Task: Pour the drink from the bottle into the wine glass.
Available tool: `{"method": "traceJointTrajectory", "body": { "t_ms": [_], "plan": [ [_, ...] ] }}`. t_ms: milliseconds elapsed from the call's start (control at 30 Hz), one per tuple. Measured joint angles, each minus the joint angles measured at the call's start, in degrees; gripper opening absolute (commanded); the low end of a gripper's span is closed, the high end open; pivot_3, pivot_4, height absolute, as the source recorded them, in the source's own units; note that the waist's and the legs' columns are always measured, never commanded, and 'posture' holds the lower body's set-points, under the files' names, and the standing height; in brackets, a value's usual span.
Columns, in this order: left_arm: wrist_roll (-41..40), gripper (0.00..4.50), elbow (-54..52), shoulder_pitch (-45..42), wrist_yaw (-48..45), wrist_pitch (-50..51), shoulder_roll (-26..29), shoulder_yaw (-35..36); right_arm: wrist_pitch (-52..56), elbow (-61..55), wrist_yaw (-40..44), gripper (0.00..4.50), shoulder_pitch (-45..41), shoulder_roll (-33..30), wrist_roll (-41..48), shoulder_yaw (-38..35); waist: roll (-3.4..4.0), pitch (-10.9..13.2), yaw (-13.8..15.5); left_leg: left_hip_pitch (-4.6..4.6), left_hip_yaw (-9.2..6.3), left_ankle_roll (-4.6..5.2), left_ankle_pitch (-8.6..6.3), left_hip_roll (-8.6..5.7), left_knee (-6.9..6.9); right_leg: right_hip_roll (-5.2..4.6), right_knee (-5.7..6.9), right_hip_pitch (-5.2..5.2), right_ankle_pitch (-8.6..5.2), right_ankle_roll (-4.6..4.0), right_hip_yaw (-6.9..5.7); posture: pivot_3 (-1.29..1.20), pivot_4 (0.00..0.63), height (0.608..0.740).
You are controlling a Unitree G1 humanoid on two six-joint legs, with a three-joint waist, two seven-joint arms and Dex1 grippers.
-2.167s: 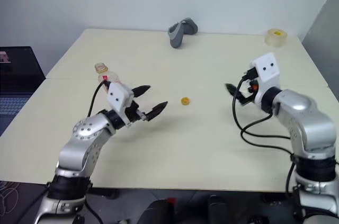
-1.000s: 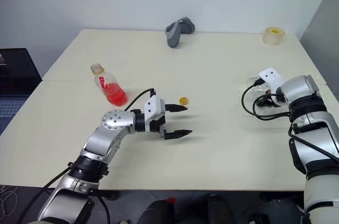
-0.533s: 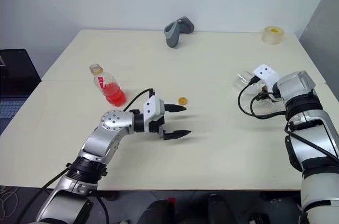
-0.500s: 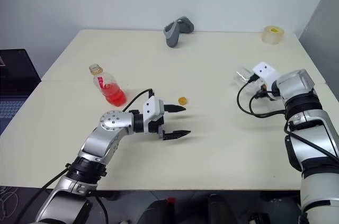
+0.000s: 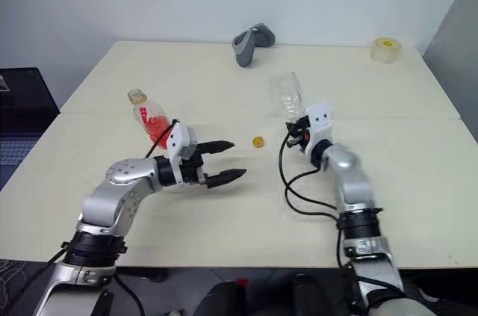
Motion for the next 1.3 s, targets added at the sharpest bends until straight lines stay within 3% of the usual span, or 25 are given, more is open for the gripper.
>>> {"method": "traceJointTrajectory", "body": {
  "t_ms": [200,500,1300],
  "plan": [
    [-0.60,4.50,-0.01,-0.38,-0.41,0.93,1.23,0.74,-14.48,9.75,-4.69,0.19,-3.19,4.66,-0.04,-0.37,0.00,0.00,0.00,0.03,-0.01,-0.01,0.01,0.01,-0.02,0.01,-0.01,0.01,0.00,-0.01,0.01,0.00,0.150,0.740],
    [-1.05,4.50,-0.17,-1.25,-0.49,2.03,1.42,0.74,-20.61,16.02,-4.84,0.19,1.02,4.89,0.03,0.68,0.00,0.00,-0.11,0.03,0.01,-0.01,0.01,0.02,-0.04,0.01,0.00,0.01,-0.01,-0.02,0.04,0.00,0.150,0.740],
    [-6.23,4.50,-4.97,-2.27,-4.48,7.35,4.44,0.76,-16.91,-3.84,-1.60,0.19,17.12,2.74,0.21,6.06,-0.03,-0.05,0.03,0.11,-0.03,0.00,0.00,0.02,-0.04,0.02,-0.03,0.12,-0.04,-0.03,0.02,0.00,0.150,0.740]
  ]
}}
